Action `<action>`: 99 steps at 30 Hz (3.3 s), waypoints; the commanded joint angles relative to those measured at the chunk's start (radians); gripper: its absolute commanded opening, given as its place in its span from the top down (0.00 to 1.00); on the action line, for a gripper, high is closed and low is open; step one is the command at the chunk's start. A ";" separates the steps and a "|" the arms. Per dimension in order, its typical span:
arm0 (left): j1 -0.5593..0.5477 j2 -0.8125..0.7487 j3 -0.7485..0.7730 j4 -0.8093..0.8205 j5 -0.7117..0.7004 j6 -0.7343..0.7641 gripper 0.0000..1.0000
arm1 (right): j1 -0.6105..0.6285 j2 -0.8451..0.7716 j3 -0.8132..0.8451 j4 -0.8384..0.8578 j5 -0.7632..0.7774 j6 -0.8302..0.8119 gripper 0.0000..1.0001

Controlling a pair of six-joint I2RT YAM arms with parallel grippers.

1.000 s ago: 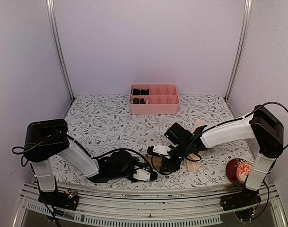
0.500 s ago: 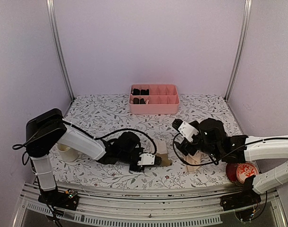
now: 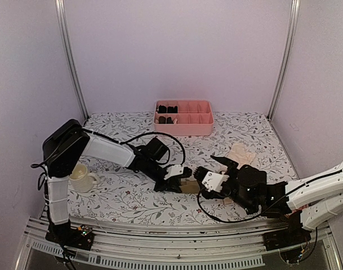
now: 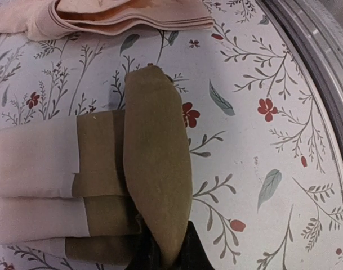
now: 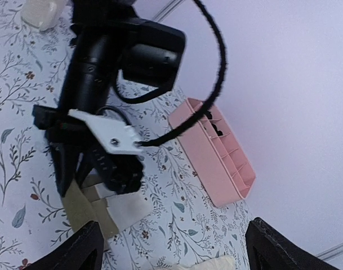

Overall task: Roll the underwear
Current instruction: Roll the underwear at the center of the board.

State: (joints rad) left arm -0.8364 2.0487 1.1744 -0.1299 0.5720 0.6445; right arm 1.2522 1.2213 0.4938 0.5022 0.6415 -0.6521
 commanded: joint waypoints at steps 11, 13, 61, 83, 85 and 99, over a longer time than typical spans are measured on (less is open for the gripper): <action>0.099 0.179 0.156 -0.341 0.226 -0.073 1.00 | 0.076 0.345 0.075 0.039 -0.015 -0.196 0.16; 0.107 0.199 0.176 -0.362 0.238 -0.077 1.00 | 0.049 0.365 0.095 -0.021 -0.060 -0.173 0.16; 0.142 -0.320 -0.261 0.234 -0.015 -0.148 0.10 | -0.167 0.731 0.521 -0.691 -0.528 0.176 0.91; -0.056 -0.420 -0.651 0.724 -0.320 0.213 0.35 | -0.328 0.903 0.835 -1.084 -1.018 0.224 0.90; -0.074 -0.405 -0.650 0.726 -0.341 0.223 0.38 | -0.334 0.931 0.866 -1.121 -1.050 0.219 0.89; -0.170 -0.269 -0.636 0.804 -0.551 0.279 0.44 | -0.348 0.943 0.845 -1.098 -1.104 0.216 0.90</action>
State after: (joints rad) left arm -0.9871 1.7393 0.5304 0.6170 0.1032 0.9058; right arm 0.8936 2.0922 1.3937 -0.4740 -0.4683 -0.4442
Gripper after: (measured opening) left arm 0.581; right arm 0.108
